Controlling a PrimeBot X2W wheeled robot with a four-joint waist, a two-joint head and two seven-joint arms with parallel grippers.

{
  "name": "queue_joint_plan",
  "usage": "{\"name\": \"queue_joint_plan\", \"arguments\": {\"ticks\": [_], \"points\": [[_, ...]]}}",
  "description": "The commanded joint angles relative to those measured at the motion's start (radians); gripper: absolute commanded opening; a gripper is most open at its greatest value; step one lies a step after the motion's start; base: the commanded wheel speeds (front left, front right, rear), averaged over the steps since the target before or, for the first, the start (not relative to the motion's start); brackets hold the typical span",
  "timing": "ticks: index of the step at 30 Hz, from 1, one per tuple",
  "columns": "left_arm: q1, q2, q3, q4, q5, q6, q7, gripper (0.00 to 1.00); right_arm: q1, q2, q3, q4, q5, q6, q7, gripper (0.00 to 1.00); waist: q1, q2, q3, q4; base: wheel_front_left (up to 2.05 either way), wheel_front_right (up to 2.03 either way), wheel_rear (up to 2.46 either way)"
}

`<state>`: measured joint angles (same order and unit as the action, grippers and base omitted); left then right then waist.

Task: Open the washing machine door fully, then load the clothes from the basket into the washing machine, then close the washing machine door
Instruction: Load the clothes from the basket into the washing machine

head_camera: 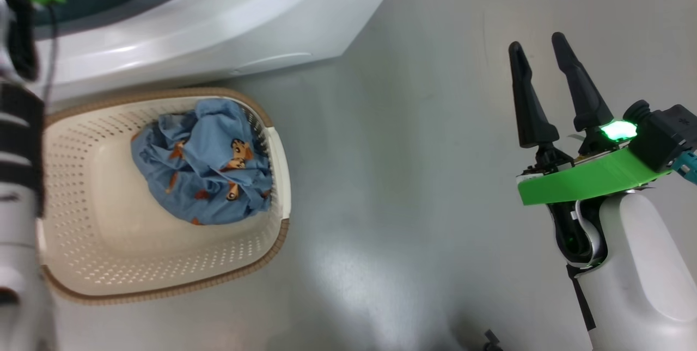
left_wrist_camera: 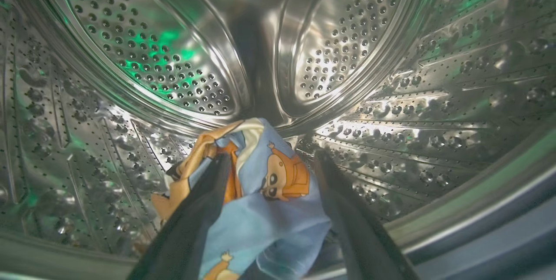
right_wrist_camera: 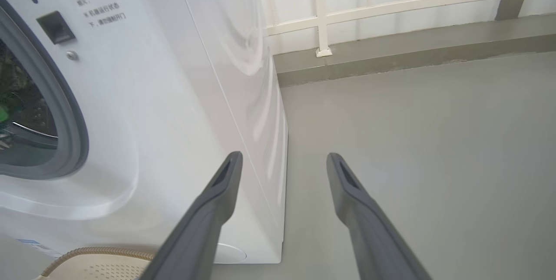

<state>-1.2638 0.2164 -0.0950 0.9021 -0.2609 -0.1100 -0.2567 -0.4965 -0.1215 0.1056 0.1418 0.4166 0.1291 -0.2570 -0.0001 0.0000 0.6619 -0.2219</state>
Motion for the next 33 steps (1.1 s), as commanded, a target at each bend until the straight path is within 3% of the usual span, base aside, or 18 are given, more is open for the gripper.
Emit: {"name": "queue_joint_plan", "arguments": {"ticks": [1,17,33], "points": [[0.042,0.028,0.017,-0.041,-0.002,0.005,-0.005,1.00,0.028,-0.006,0.011,-0.019,-0.005,0.002,-0.005,1.00,0.0001,0.0000,-0.023,0.016,0.00,0.00,0.00],[0.395,-0.030,0.069,-0.288,0.013,-0.001,-0.005,1.00,0.071,-0.021,0.009,0.000,-0.005,0.002,-0.005,1.00,0.0001,0.0000,-0.208,0.061,0.00,0.00,0.00],[0.727,-0.051,0.103,-0.482,-0.002,-0.004,-0.005,1.00,0.135,-0.040,0.018,0.029,-0.003,0.002,-0.005,1.00,0.0001,0.0000,-0.390,0.113,0.00,0.00,0.00]]}}
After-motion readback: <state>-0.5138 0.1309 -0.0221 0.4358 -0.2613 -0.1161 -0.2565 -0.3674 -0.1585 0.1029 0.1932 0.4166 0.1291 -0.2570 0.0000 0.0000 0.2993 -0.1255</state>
